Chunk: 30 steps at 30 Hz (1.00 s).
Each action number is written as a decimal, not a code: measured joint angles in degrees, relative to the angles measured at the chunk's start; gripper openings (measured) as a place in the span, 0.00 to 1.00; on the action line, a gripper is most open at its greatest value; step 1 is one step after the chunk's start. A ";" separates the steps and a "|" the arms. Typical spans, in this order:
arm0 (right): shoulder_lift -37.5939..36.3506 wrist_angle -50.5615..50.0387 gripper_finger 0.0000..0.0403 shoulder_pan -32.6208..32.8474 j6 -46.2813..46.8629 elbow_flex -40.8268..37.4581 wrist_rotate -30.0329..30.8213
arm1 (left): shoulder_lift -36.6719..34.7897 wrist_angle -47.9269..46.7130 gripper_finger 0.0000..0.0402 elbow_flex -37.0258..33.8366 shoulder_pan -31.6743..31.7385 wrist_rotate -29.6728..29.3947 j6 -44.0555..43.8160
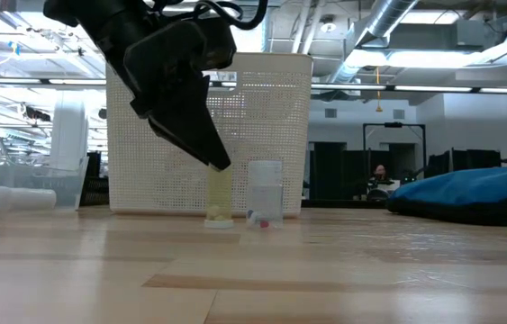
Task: Pick & Place Medicine items
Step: Put the yellow pill bottle into the black bin
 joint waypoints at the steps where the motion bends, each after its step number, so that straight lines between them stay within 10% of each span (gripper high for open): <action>1: 0.00 -0.02 0.27 0.00 0.18 0.00 0.00 | 0.00 0.10 0.18 0.00 0.00 0.16 0.00; 14: 0.00 -0.46 0.27 0.00 0.16 0.00 0.00 | -9.68 -3.90 0.18 0.04 -2.48 0.40 -4.51; 22: 0.00 0.47 0.27 -0.64 -1.13 -0.02 0.00 | -24.43 -23.97 0.18 0.09 -11.04 6.94 -18.78; 30: 0.02 1.05 0.27 -2.87 -1.09 -0.02 0.06 | -38.00 -48.76 0.18 0.09 -16.52 0.94 -40.08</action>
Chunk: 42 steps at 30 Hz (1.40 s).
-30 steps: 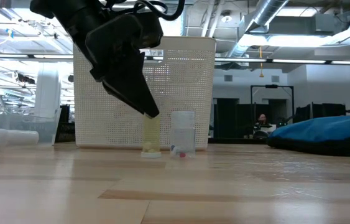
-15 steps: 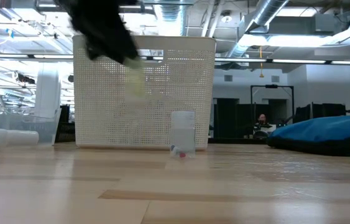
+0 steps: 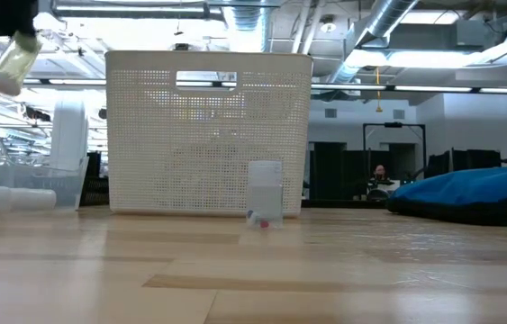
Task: Pick & Place Medicine items
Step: Put the yellow pill bottle into the black bin
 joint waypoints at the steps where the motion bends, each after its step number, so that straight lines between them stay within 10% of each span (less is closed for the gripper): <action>1: 0.00 0.00 0.27 -0.45 0.01 0.00 0.00 | -1.13 -3.64 0.18 0.00 0.07 -0.43 -1.37; 12: 0.00 -0.90 0.27 -2.67 1.08 0.00 0.48 | -6.21 -31.02 0.18 -0.02 8.72 -10.35 -25.59; 24: 0.00 -1.08 0.27 -2.66 1.51 0.00 1.69 | -6.79 -31.17 0.18 -6.47 29.55 -18.27 -47.06; 42: 0.02 -3.48 0.27 -3.58 1.47 -0.02 1.71 | -5.29 -2.00 0.19 -15.67 63.88 -25.70 -33.40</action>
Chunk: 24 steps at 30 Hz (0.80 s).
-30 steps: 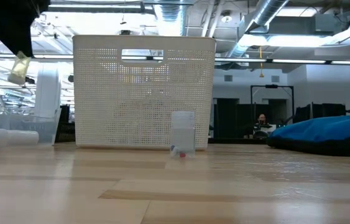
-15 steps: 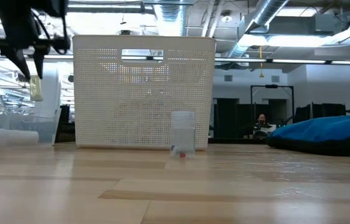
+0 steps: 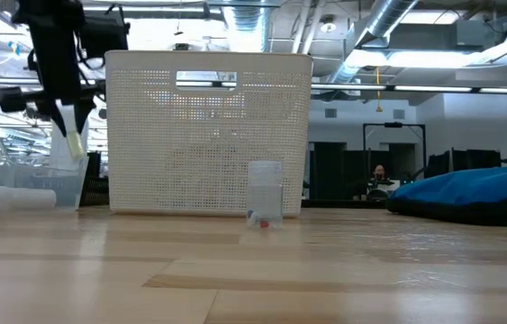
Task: Pick & Place Medicine items
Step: Put the yellow pill bottle into the black bin
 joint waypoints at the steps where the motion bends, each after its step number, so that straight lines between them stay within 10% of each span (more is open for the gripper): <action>1: 0.00 -0.24 0.27 -0.13 0.02 0.00 0.00 | 0.28 1.25 0.19 -0.60 1.50 -0.02 0.02; 24: 0.33 -0.92 0.27 -1.43 0.04 0.00 0.01 | 6.33 21.60 0.36 -6.43 12.68 0.00 6.01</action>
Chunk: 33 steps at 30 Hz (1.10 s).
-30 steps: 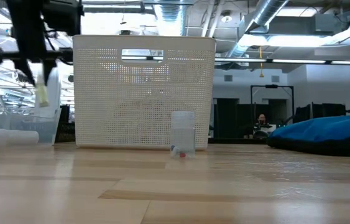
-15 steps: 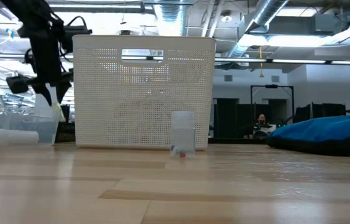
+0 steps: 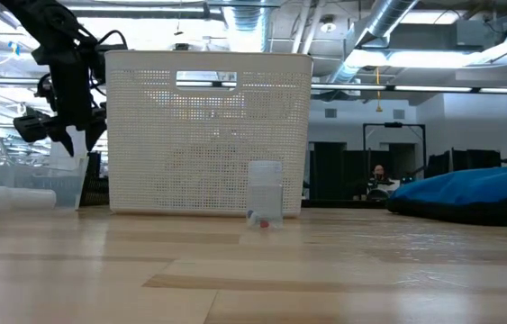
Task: Pick & Place Medicine items
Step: Put the yellow pill bottle into the black bin, then put the transparent pill bottle into the black bin
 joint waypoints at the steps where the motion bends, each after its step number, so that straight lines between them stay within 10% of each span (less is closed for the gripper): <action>1: 0.00 -0.02 0.27 -0.19 0.00 0.00 0.02 | 0.00 0.09 0.37 0.00 -0.07 -0.05 0.00; 10: 0.00 -0.13 0.27 -0.22 0.48 0.00 0.01 | -4.87 8.29 0.45 -0.04 -3.13 -2.70 2.66; 16: -0.02 -0.17 0.27 -0.20 1.02 0.00 0.00 | -14.57 28.97 0.43 -0.04 -8.53 -3.60 27.13; 26: -0.02 -0.65 0.27 0.80 1.01 0.00 -0.01 | -24.00 61.47 0.41 -0.04 -22.90 44.33 70.24; 33: -0.02 -1.68 0.27 1.08 1.05 0.00 -0.01 | -23.07 62.51 0.40 0.07 -45.89 46.65 62.89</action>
